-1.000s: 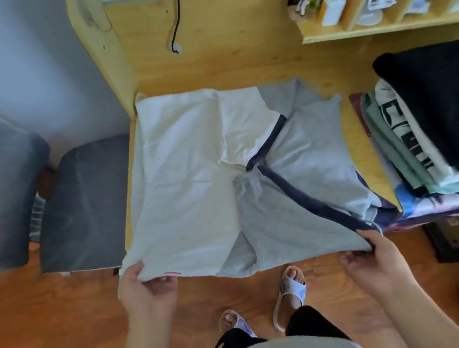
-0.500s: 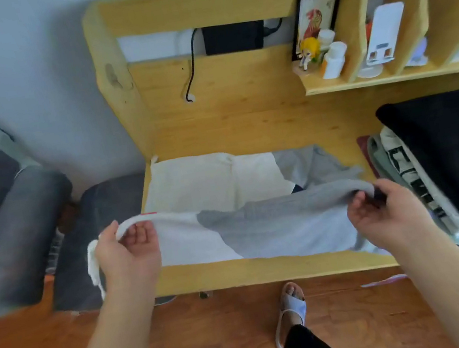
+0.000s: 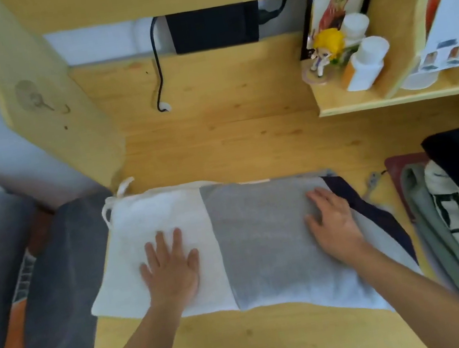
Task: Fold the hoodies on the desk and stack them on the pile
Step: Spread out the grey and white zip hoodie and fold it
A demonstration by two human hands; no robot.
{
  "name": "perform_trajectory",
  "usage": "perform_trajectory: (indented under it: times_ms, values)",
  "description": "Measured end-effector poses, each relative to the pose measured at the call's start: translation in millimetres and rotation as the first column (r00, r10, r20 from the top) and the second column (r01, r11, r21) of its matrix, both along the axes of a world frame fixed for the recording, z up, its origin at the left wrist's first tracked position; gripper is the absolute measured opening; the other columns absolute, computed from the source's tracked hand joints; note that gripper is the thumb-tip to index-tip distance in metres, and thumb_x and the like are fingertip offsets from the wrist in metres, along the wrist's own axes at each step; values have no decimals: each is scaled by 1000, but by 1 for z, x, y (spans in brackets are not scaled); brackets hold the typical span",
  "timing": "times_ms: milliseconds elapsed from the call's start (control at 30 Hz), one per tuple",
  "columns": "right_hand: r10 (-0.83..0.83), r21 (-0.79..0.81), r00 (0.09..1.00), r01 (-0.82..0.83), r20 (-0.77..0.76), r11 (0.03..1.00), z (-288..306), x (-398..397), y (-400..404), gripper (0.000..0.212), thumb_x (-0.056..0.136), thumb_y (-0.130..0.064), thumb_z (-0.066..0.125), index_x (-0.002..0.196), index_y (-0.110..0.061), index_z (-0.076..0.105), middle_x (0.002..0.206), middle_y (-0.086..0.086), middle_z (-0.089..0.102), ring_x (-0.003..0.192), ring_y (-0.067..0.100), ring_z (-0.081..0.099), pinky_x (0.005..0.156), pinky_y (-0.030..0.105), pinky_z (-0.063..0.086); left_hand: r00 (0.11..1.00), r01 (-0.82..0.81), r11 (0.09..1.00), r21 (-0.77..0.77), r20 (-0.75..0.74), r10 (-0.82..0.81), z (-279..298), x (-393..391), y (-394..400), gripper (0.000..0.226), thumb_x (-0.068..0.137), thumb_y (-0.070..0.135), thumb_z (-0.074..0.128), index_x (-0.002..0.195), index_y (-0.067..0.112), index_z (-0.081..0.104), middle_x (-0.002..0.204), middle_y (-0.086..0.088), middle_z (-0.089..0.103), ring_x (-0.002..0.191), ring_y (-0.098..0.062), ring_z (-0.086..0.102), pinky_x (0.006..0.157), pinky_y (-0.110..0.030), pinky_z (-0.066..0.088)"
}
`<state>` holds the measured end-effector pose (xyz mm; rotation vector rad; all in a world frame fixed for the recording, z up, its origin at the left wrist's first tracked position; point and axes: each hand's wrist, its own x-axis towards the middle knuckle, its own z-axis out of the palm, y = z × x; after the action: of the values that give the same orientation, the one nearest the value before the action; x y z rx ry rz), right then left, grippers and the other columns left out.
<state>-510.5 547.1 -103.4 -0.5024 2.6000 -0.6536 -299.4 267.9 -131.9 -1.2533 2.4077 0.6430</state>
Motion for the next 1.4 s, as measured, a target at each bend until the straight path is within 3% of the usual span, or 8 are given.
perform_trajectory:
  times_ms: [167,367,533,667,800,933,1100,1400]
  values:
    - [127,127,969,-101,-213,987,-7,-12,-20,53,104,-27,47,155,-17,36,164,11,25,148,35,20,122,51,21,996,29,994,-110,88,-20,4,29,1,65,101,64,11,156,48,-19,170,0,-19,156,-29,-14,123,-61,1]
    - [217,321,944,-131,-249,938,-19,-47,-47,44,103,-31,47,144,-15,49,152,10,42,140,35,29,118,51,22,871,253,773,-582,-210,-444,10,-22,-69,53,98,33,52,148,14,48,147,-17,46,134,-42,43,108,-56,35]
    - [21,29,840,-7,-542,1000,-9,-46,-61,20,99,-9,47,103,3,62,100,23,64,101,41,54,108,55,34,783,478,680,-556,-82,-617,13,-58,-163,23,92,23,57,106,8,68,103,-13,66,103,-40,61,98,-52,42]
    - [28,243,912,79,-410,967,-25,-53,-68,22,100,-12,46,111,-1,62,113,24,60,111,45,50,102,55,37,691,626,586,-514,17,-723,24,-58,-189,9,93,14,67,89,6,65,84,-15,68,80,-39,67,84,-48,47]
    - [6,205,883,103,-470,973,-46,-48,-69,21,91,4,54,110,1,64,110,24,58,105,45,50,94,57,42,817,431,712,-554,-96,-569,36,-67,-192,17,100,13,55,86,3,58,66,-23,63,61,-44,63,56,-37,39]
    - [-35,109,821,117,-569,987,-59,-46,-63,22,88,8,55,107,1,63,104,23,59,99,42,51,93,56,44,859,329,679,-656,-90,-503,32,-81,-156,31,90,16,61,118,3,60,137,-29,48,124,-50,49,90,-57,49]
    - [-76,93,810,159,-581,983,-62,-43,-68,18,88,8,55,102,1,63,100,24,58,95,43,53,93,56,44,546,671,623,-403,-300,-782,29,-77,1,56,103,50,37,154,27,41,167,-15,22,155,-41,15,123,-60,17]
    - [-34,199,896,135,-442,971,9,73,-46,51,105,-44,38,150,-21,43,160,10,32,152,36,16,125,54,2,805,545,779,-309,-68,-590,-18,-103,51,69,96,71,15,160,48,3,172,4,-7,155,-38,-16,118,-71,-6]
